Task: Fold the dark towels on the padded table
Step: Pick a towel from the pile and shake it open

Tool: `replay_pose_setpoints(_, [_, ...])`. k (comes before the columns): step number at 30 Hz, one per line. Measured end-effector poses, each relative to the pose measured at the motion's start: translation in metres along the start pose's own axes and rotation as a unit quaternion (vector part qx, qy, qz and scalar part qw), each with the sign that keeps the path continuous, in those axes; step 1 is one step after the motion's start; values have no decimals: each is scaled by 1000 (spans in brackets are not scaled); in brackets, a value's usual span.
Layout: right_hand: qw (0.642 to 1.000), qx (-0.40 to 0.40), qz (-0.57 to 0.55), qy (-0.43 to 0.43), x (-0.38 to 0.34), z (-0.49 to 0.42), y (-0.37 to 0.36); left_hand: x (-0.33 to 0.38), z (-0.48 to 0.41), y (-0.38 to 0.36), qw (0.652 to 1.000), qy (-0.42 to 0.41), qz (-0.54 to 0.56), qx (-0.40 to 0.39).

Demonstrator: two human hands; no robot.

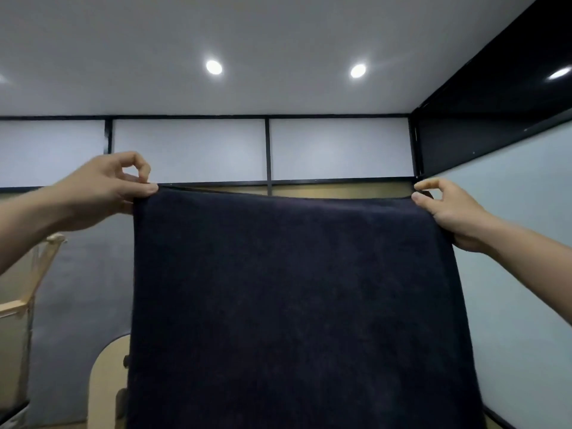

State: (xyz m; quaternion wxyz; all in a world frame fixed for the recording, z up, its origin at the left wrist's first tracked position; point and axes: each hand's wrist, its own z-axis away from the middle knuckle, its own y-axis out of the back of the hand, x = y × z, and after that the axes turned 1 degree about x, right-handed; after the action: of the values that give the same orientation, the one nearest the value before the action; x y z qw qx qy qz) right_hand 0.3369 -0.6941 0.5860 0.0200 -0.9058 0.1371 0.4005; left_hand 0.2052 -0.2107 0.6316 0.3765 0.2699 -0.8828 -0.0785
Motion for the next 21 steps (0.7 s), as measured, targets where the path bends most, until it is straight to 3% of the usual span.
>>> replay_pose_setpoints(4, [997, -75, 19, 12, -23, 13, 4, 6, -3, 0, 999, -13, -35, -19])
replay_pose_setpoints(8, [988, -126, 68, -62, -28, 33, 0, -7, 5, -19, 997, 54, 18, -54])
replay_pose_setpoints(10, [982, -158, 46, -91, -28, 38, 1, -12, 7, -21, 994, 78, 46, -63])
replay_pose_setpoints(12, [970, -216, 18, -108, -30, 39, 5, -13, 7, -16, 988, 66, 44, -130])
replay_pose_setpoints(16, [924, -352, -54, -136, -36, 30, 27, -8, -1, 7, 980, 57, -10, -191])
replay_pose_setpoints(18, [912, -386, 69, -119, -42, 19, 28, -3, -6, 8, 968, 59, -125, -208])
replay_pose_setpoints(19, [913, -364, 162, -90, -46, 14, 23, -1, -12, 6, 953, 35, -227, -195])
replay_pose_setpoints(21, [943, -218, 252, 9, -48, -6, 6, -1, -31, -9, 911, -65, -401, -72])
